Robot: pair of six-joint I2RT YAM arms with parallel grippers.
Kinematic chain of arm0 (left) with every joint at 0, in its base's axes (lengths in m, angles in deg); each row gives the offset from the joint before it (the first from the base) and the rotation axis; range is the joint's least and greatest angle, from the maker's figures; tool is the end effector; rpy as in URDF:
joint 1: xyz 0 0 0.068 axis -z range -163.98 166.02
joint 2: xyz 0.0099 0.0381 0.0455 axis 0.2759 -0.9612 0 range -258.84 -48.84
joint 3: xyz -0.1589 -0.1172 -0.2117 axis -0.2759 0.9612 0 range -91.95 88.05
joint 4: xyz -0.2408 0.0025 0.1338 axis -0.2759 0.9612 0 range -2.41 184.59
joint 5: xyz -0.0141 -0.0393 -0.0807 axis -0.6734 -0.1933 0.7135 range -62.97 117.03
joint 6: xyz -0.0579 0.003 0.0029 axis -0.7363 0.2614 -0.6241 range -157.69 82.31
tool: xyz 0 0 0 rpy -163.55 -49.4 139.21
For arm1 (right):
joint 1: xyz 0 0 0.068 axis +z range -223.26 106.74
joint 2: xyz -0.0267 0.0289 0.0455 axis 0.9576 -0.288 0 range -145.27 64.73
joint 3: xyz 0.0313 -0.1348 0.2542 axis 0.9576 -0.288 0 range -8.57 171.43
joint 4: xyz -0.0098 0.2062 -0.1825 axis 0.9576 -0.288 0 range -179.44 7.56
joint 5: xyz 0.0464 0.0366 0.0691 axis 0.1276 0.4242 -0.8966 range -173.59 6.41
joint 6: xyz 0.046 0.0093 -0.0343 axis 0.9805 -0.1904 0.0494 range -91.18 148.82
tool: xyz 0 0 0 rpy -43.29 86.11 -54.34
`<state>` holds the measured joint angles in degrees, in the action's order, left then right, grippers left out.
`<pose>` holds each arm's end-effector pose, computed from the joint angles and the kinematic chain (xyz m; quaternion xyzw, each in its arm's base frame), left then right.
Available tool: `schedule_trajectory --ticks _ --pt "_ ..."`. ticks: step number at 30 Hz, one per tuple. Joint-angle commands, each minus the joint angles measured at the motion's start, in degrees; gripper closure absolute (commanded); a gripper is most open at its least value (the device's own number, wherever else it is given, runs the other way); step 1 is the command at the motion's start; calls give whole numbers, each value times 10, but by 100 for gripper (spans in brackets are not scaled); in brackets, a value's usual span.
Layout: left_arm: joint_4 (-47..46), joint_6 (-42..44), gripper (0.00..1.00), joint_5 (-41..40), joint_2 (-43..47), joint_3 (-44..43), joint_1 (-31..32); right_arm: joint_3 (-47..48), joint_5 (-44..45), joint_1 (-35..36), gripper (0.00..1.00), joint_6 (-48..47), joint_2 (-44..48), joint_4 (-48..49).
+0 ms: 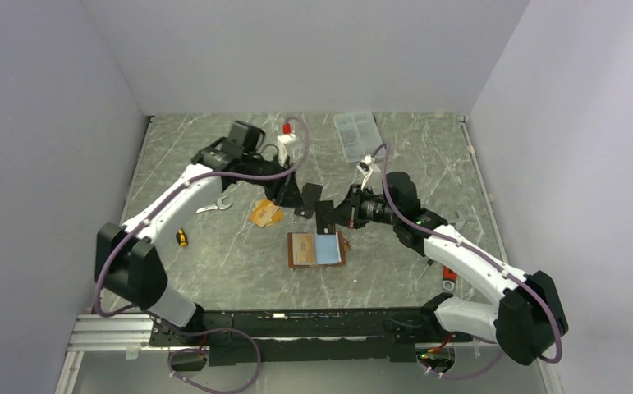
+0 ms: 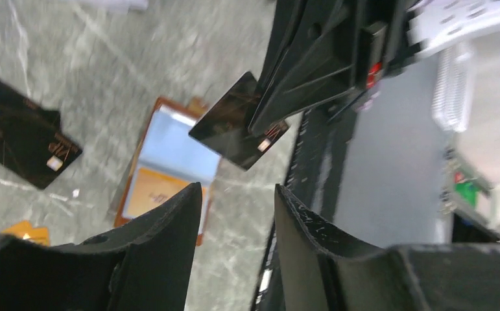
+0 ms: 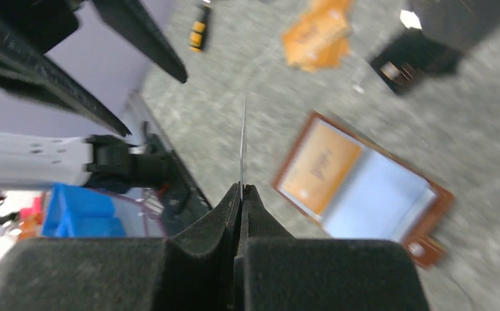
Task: Put the credit cards into the card holder
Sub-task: Insert the credit card into the card holder.
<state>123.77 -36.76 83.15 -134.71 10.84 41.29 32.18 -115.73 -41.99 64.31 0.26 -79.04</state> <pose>0.2878 -0.1741 0.3457 0.3606 0.7526 -0.4961 0.2396 0.2136 0.1556 0.2796 -0.1290 0.7939 0.4918 0.3335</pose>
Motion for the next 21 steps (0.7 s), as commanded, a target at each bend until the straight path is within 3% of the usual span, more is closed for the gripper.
schedule_trajectory --ticks 1,7,21 --pt "69 128 51 -183 -67 31 58 -33 104 -1 100 -20 -35 -91" --pt "19 199 57 -319 -96 79 125 -70 154 0 100 -18 -56 -98" --pt "-7 246 64 -406 -140 106 164 -90 206 -2 100 -9 -85 -37"
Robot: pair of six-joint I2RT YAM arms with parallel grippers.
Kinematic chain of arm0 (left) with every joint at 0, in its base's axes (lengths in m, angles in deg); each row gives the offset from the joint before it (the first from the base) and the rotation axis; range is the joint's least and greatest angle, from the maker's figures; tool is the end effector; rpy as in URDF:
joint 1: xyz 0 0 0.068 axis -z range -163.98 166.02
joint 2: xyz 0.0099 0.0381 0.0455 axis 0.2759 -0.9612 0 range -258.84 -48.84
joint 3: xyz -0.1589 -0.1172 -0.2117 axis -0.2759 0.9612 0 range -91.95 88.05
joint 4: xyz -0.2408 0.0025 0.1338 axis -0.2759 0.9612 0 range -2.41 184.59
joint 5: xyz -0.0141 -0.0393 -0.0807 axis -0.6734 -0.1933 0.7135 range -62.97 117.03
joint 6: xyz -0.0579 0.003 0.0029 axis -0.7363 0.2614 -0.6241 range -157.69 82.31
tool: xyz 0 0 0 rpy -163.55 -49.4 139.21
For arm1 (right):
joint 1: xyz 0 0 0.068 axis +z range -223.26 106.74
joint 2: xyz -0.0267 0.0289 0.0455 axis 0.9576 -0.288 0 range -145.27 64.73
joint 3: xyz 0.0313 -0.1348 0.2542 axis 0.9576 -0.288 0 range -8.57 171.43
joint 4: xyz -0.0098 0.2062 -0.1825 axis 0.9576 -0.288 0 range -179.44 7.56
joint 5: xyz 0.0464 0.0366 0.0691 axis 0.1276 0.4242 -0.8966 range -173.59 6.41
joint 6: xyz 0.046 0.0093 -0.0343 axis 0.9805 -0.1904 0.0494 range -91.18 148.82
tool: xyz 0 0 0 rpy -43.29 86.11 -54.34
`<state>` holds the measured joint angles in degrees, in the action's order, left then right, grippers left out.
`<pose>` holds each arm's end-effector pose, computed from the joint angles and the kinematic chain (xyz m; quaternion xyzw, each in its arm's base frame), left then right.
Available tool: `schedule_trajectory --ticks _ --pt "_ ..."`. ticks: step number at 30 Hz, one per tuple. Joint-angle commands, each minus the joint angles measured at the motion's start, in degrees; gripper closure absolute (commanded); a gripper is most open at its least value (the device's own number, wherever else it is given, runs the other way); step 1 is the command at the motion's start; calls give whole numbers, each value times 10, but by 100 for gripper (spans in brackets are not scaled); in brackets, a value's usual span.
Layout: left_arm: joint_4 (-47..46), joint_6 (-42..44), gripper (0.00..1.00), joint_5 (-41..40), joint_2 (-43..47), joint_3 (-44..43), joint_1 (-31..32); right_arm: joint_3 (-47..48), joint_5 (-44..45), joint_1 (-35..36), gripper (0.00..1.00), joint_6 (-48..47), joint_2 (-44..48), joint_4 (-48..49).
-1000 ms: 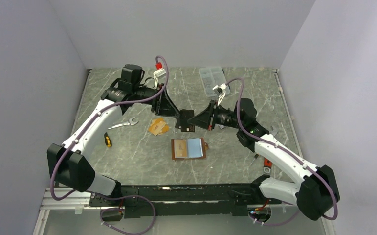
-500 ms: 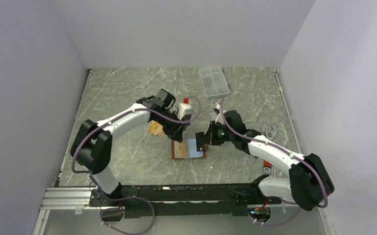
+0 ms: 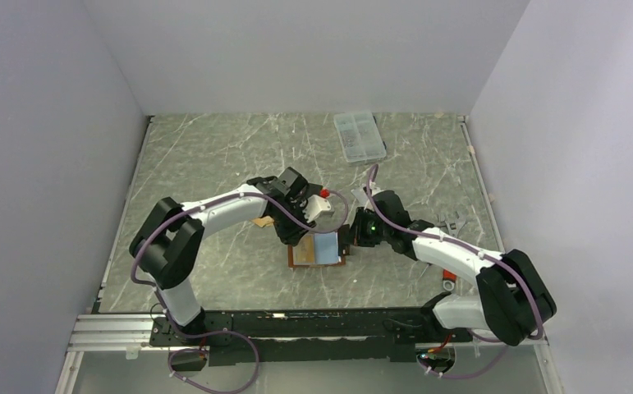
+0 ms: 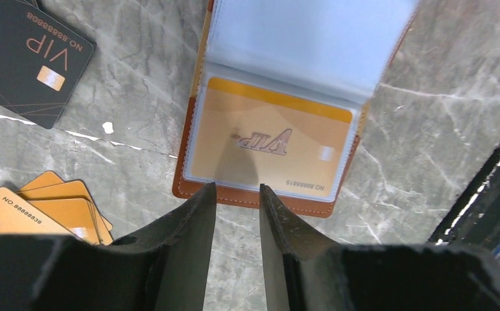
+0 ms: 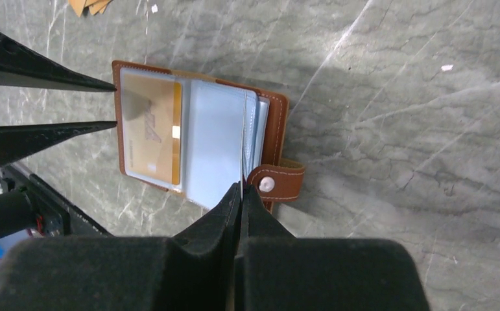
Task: Put the credit cards into the card holder
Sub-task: Insert the credit card into the card holder.
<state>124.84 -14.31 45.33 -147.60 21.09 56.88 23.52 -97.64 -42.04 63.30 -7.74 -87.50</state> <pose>0.2606 -0.2428 0.1995 0.5407 0.8068 -0.1819 0.1536 0.2106 0.1395 0.1773 -0.0203 0.9193 0.2992 0.2548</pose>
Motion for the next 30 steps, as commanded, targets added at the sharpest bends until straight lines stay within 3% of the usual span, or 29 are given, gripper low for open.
schedule_trajectory --ticks 1,9,30 --pt "-19 21 64 -28 -12 5 9 -3 24 -1 100 2 -9 48" --pt "-33 23 66 -44 -16 16 24 -21 10 0 100 21 -17 91" --pt "-19 31 79 -50 -19 15 29 -37 16 0 100 25 -2 93"
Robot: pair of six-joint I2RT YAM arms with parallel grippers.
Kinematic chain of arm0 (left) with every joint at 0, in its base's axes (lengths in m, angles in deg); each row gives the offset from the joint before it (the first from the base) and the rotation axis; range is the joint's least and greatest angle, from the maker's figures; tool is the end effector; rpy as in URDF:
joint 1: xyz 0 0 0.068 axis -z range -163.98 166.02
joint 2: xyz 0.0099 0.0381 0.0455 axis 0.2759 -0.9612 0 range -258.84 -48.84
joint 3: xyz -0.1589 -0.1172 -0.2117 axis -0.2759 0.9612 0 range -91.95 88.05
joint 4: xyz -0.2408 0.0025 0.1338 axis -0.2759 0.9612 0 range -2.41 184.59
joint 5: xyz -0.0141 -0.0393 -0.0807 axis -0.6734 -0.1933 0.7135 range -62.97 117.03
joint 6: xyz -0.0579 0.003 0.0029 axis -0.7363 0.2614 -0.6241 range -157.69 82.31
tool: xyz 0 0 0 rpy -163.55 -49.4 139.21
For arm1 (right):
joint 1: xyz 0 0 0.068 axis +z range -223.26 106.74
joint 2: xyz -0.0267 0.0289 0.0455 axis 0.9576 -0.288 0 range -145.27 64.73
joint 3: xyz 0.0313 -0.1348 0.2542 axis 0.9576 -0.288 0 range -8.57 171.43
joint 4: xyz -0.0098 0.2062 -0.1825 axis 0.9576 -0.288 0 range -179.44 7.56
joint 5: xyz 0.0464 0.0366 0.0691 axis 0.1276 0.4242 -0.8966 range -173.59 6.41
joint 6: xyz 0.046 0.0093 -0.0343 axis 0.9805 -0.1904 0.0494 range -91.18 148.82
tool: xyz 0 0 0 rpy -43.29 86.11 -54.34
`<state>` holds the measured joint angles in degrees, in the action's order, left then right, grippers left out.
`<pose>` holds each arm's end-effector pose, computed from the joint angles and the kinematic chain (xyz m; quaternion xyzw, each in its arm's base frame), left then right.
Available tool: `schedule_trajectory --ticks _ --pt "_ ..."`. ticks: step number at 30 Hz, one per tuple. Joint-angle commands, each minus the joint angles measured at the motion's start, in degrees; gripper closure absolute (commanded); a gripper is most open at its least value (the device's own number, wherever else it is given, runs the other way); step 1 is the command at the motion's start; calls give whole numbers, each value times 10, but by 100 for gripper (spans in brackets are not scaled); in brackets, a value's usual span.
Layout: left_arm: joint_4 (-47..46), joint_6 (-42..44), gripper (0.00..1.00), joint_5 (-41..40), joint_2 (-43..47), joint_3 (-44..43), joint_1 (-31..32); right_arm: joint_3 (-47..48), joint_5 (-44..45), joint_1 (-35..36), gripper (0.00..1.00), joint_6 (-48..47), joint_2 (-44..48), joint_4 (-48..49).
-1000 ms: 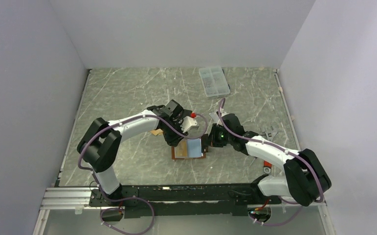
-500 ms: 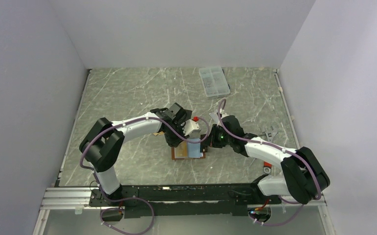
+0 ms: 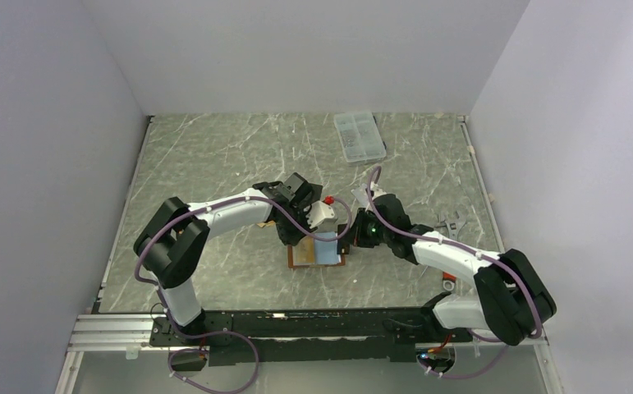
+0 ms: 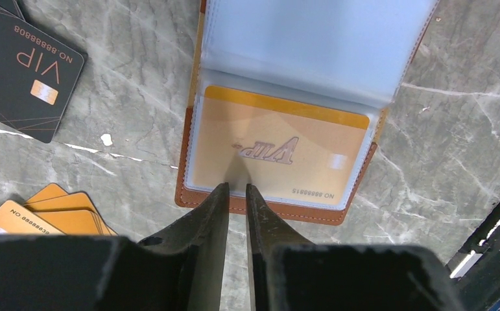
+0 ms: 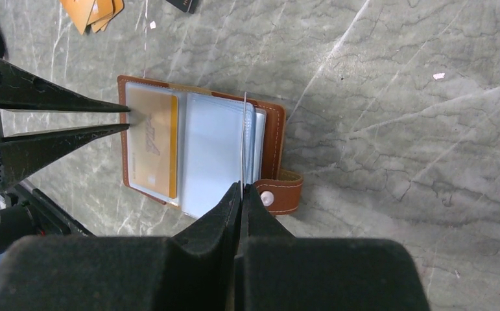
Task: Put the credit cards into the card holder
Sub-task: Insert the credit card into the card holder.
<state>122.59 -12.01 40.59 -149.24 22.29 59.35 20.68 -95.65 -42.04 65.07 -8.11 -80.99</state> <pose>0.2541 -0.2532 0.1845 0.5709 0.7936 -0.1418 0.1556 0.2108 0.1379 0.1693 -0.0027 0.9099 0.3039 0.2822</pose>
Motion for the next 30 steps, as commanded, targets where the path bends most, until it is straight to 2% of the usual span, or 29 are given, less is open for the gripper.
schedule_trajectory --ticks 1,30 --pt "4 8 79 -1 -2 2 4 -11 -7 -1 100 10 1 32" --pt "15 25 88 -2 -7 20 13 -32 -38 8 100 55 -41 98"
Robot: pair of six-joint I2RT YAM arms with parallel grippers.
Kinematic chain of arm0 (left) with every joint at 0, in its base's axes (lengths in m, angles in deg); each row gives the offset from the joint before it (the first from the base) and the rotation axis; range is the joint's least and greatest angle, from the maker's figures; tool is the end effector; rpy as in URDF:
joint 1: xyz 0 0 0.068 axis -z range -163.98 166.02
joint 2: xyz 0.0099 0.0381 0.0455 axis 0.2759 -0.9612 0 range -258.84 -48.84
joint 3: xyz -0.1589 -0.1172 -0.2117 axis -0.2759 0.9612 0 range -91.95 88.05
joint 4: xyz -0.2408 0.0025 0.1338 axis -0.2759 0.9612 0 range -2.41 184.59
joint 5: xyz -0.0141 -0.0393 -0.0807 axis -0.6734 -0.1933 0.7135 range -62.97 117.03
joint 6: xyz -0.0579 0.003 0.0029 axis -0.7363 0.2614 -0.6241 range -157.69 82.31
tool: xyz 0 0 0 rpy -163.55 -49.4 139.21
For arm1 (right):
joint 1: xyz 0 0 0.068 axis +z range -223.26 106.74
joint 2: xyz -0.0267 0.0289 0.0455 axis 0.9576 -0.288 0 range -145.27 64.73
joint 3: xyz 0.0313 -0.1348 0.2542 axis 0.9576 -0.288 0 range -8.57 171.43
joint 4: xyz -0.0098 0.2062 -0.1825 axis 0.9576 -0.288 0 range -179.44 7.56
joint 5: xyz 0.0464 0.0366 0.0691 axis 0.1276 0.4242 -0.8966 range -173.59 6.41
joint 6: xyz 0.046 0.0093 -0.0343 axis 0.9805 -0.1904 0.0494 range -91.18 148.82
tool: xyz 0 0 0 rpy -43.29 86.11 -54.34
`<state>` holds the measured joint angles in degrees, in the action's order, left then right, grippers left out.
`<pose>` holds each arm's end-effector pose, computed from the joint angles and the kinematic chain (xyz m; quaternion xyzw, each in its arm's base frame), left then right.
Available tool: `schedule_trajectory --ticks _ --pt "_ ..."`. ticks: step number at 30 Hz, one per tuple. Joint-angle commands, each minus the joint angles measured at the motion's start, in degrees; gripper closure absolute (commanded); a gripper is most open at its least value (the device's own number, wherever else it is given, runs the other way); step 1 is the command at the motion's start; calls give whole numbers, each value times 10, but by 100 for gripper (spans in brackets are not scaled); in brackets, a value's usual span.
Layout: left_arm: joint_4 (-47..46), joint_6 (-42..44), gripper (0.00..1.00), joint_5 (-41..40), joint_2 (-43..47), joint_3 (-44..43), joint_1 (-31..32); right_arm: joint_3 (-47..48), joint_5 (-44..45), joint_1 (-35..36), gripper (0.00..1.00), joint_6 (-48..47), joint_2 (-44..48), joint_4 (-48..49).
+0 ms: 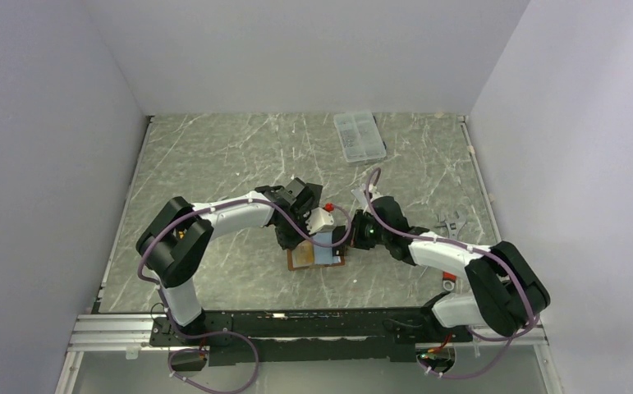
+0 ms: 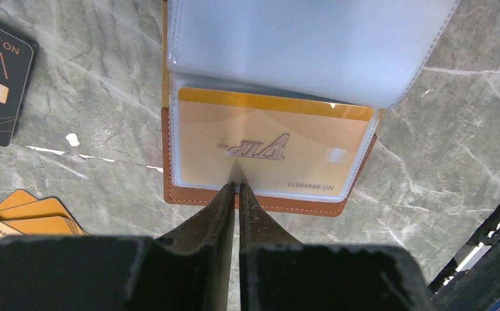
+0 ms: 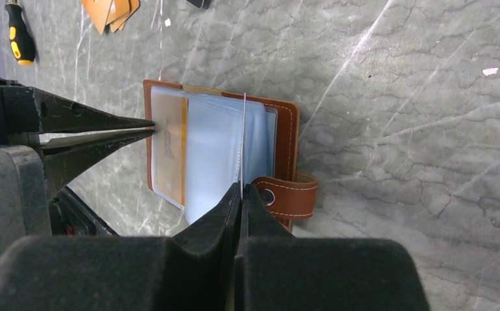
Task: Put the credit cards into the card holder
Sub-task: Insert the credit card into the card holder.
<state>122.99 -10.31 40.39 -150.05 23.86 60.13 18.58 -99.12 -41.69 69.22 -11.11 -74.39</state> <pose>0.2467 -0.2526 0.1717 0.5878 0.7863 -0.1359 0.1334 0.2109 0.1427 0.1561 0.0130 0.9020 0.3425 0.2627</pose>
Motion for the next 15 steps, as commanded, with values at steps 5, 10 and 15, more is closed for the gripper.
schedule_trajectory --ticks 5,10,15 --pt "13 10 89 1 2 3 5 -29 -11 5 100 38 -17 63" --pt "18 14 90 -2 4 0 5 -30 -28 5 100 50 -7 83" --pt "27 19 91 -9 7 -10 4 -3 -33 5 100 31 17 56"
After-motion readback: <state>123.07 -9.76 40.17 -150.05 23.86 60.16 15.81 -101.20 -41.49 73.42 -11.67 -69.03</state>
